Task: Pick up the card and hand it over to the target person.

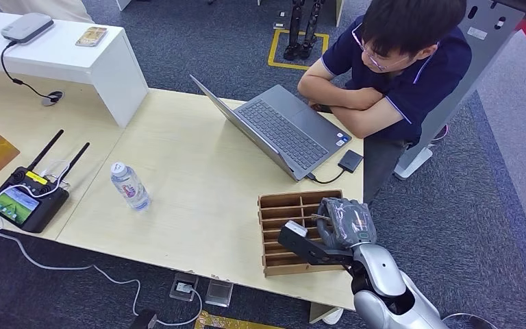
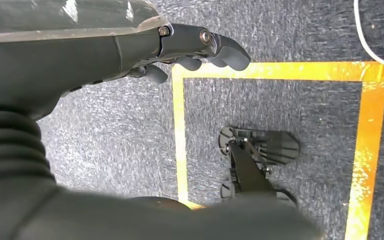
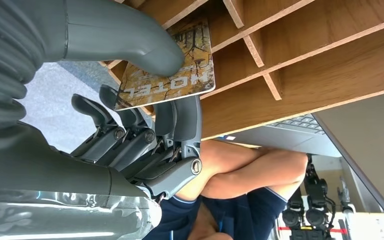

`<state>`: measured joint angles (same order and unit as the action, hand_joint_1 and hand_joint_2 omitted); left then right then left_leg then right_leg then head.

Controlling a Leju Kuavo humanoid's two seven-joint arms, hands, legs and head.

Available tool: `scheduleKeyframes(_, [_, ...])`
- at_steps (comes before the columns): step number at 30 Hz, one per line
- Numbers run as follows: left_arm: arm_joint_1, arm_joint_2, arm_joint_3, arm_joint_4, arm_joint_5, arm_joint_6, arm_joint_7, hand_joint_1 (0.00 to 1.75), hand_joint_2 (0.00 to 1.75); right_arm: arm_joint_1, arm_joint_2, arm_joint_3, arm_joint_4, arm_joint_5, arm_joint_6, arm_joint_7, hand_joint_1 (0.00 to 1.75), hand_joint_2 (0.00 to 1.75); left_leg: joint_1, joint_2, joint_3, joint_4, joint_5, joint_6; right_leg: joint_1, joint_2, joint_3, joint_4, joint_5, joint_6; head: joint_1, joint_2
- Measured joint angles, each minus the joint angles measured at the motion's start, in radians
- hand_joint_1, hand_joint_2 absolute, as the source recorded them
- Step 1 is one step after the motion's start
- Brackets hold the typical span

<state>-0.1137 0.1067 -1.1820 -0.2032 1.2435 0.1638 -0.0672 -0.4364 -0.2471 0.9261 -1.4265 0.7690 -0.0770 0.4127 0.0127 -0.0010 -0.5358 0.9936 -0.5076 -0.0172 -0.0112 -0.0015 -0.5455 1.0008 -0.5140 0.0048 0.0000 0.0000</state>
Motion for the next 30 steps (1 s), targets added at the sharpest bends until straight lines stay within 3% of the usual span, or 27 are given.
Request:
scheduleKeyframes(6, [0.000, 0.002, -0.001, 0.001, 0.000, 0.016, 0.007, 0.00, 1.75, -0.021, -0.019, -0.006, -0.057, -0.102, 0.039, -0.006, 1.69, 1.75, 0.000, 0.000, 0.000, 0.000, 0.000, 0.000, 0.000, 0.000, 0.000, 0.000, 0.000, 0.000, 0.000, 0.000])
scheduleKeyframes(11, [0.000, 0.004, 0.002, 0.001, 0.003, 0.015, 0.008, 0.00, 1.75, -0.080, -0.080, -0.034, -0.216, -0.266, 0.047, -0.010, 1.69, 1.75, -0.001, 0.000, -0.002, 0.002, 0.000, 0.000, -0.001, 0.000, -0.003, 0.002, 0.000, 0.000, 0.000, 0.000])
scheduleKeyframes(17, [0.002, 0.003, 0.014, 0.002, 0.015, 0.019, 0.005, 0.00, 1.75, -0.134, -0.121, -0.076, -0.348, -0.338, -0.015, -0.036, 1.69, 1.75, -0.001, -0.001, -0.003, 0.002, 0.000, 0.000, -0.001, -0.001, -0.003, 0.003, -0.001, 0.000, 0.000, 0.000])
scheduleKeyframes(23, [0.003, -0.001, 0.020, 0.003, 0.022, 0.022, 0.001, 0.00, 1.75, -0.157, -0.080, -0.085, -0.326, -0.372, -0.080, -0.108, 1.69, 1.75, 0.000, -0.001, -0.001, 0.002, 0.000, 0.000, 0.000, -0.001, -0.002, 0.002, -0.001, 0.000, 0.000, 0.000])
scheduleKeyframes(30, [0.002, -0.006, 0.015, 0.006, 0.021, 0.022, 0.007, 0.00, 1.75, -0.163, 0.004, -0.058, -0.117, -0.461, -0.173, -0.240, 1.69, 1.75, 0.000, 0.001, 0.001, -0.001, 0.001, 0.000, 0.000, 0.001, 0.001, -0.001, 0.001, 0.000, 0.000, 0.000])
